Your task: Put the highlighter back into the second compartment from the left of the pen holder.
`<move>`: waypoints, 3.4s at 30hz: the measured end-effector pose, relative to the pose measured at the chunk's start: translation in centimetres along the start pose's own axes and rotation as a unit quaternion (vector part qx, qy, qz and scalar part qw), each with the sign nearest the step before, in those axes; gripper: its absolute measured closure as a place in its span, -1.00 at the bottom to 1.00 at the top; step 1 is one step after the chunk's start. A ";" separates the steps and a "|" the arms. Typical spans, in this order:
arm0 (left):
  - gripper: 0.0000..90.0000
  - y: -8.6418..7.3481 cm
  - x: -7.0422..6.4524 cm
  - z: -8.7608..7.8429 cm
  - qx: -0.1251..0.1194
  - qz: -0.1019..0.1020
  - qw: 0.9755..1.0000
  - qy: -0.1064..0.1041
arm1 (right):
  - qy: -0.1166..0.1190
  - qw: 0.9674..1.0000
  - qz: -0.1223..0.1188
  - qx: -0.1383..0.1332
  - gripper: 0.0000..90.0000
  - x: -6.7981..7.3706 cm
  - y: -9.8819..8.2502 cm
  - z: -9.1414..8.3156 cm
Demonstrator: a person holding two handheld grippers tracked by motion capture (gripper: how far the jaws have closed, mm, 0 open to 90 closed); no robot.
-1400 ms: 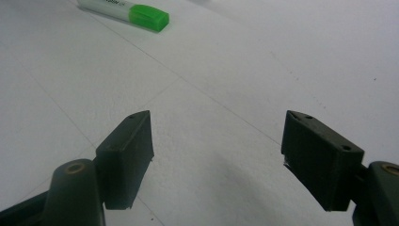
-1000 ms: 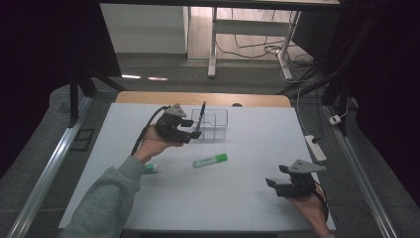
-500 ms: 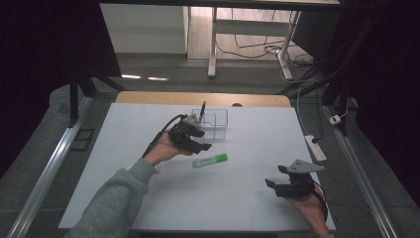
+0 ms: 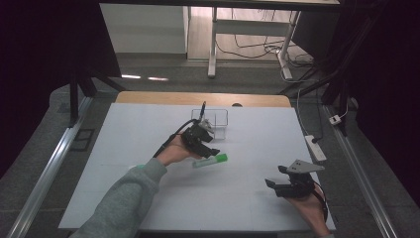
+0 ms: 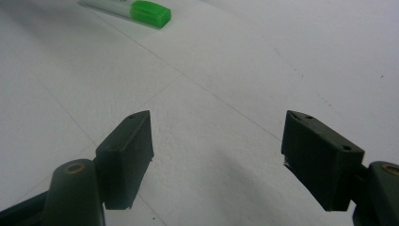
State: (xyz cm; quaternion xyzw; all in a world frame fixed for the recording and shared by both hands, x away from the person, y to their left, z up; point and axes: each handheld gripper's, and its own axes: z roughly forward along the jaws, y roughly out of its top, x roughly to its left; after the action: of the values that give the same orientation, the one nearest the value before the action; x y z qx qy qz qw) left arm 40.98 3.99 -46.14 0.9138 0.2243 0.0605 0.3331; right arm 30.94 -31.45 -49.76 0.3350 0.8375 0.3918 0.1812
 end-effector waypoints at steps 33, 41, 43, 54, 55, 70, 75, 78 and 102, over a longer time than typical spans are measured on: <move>-0.09 0.4 0.6 5.8 0.057 0.004 0.998 -0.026 | 0.006 1.000 0.004 0.005 -0.45 -0.2 -0.2 0.3; 0.07 0.4 0.2 6.6 0.068 0.024 0.997 -0.034 | 0.006 1.000 0.003 0.007 -0.45 -0.2 -0.2 0.4; 0.14 0.4 0.1 6.8 0.073 0.028 0.996 -0.036 | 0.006 1.000 0.003 0.007 -0.45 -0.2 -0.2 0.4; 0.43 0.5 -0.3 7.0 0.083 0.038 0.996 -0.015 | 0.005 1.000 0.004 0.006 -0.45 -0.1 -0.2 0.4; 0.44 0.5 -0.3 7.0 0.083 0.038 0.996 -0.015 | 0.005 1.000 0.004 0.006 -0.45 -0.1 -0.3 0.4; 0.47 0.5 -0.4 6.6 0.074 0.044 0.996 -0.013 | 0.003 1.000 0.004 0.007 -0.45 -0.2 -0.3 0.4; 0.47 0.6 -0.1 5.5 0.057 0.039 0.998 -0.006 | 0.003 1.000 0.004 0.005 -0.45 -0.2 -0.3 0.4; 0.47 0.6 0.0 4.8 0.050 0.038 0.998 -0.002 | 0.003 1.000 0.003 0.007 -0.45 -0.2 -0.3 0.4; 0.47 0.2 1.0 -0.2 -0.025 0.019 0.999 0.023 | 0.001 1.000 0.003 0.005 -0.45 -0.1 -0.2 0.2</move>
State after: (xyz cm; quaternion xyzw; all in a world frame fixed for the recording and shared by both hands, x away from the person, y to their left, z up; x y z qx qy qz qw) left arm 41.91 4.41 -45.86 0.9078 0.2126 0.0933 0.3494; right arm 31.10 -31.52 -50.07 0.3378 0.8387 0.3884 0.1778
